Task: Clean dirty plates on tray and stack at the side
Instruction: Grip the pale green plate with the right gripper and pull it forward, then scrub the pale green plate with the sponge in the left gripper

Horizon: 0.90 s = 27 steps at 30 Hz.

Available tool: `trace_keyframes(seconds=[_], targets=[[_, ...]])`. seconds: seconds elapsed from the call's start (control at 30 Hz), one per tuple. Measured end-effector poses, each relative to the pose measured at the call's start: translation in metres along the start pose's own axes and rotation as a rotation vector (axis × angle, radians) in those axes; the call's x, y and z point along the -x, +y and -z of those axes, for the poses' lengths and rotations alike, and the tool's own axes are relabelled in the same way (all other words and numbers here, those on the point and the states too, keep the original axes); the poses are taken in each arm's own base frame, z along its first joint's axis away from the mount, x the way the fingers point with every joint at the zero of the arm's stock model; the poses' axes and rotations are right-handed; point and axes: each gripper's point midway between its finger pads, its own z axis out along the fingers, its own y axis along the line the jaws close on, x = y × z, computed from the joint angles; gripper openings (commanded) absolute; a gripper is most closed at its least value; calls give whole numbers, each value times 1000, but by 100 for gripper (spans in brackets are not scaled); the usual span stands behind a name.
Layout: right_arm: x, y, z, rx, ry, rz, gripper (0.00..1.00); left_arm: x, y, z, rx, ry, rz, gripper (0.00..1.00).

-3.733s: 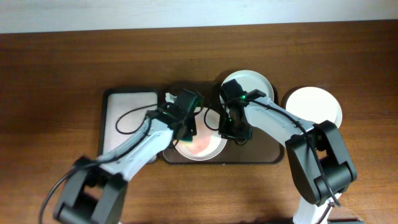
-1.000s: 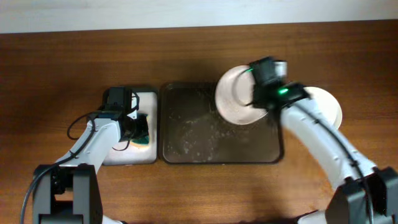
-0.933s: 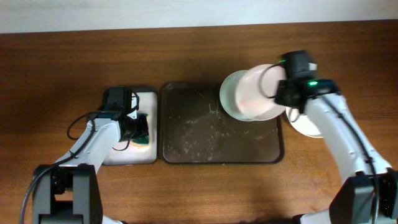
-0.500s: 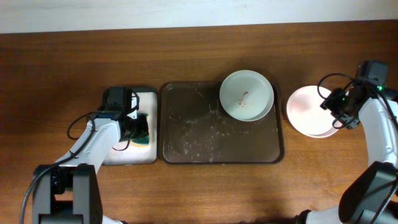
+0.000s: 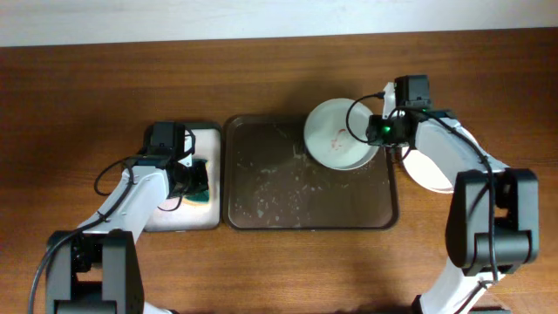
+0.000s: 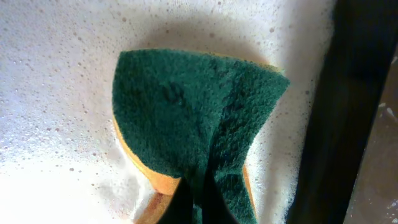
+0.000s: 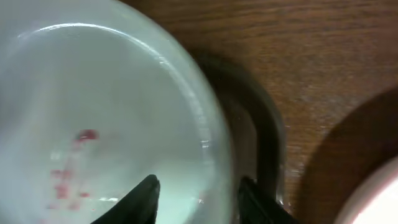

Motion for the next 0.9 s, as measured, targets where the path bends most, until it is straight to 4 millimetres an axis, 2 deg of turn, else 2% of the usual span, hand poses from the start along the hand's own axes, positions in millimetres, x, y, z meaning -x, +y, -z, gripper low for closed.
trace_keyframes(seconds=[0.03, 0.1, 0.13, 0.17, 0.2, 0.3, 0.4, 0.5, 0.57, 0.6, 0.63, 0.7, 0.73, 0.9], targets=[[-2, -1, -3, -1, 8, -4, 35, 0, 0, 0, 0, 0, 0, 0], [-2, -1, -4, -1, 10, -4, 25, 0, 0, 0, 0, 0, 0, 0], [-4, -1, -5, -2, 15, -6, 14, 0, 0, 0, 0, 0, 0, 0], [-6, -1, -5, -3, 22, -8, 7, 0, 0, 0, 0, 0, 0, 0], [-8, -2, -7, -3, 30, -16, 4, 0, 0, 0, 0, 0, 0, 0], [-23, 3, -14, 28, 92, -22, 4, 0, 0, 0, 0, 0, 0, 0], [-37, 30, -11, 174, 157, -32, 4, 0, 0, 0, 0, 1, 0, 0], [-60, 87, -10, 280, 229, 59, 4, 0, 0, 0, 0, -1, 0, 0], [-73, 115, -9, 309, 258, 122, 4, 1, 0, 2, -2, -6, 0, 0], [-78, 126, -9, 318, 266, 149, 4, 5, -2, 9, -7, -27, -1, 0], [-83, 135, -8, 326, 273, 171, 4, 16, -6, 28, -28, -93, -5, 0], [-88, 145, -8, 332, 280, 198, 4, 39, -15, 65, -70, -224, -14, 0], [-89, 147, -8, 332, 281, 203, 4, 43, -19, 77, -86, -258, -18, 0], [-90, 147, -8, 331, 281, 205, 4, 44, -21, 78, -101, -261, -20, 0]])
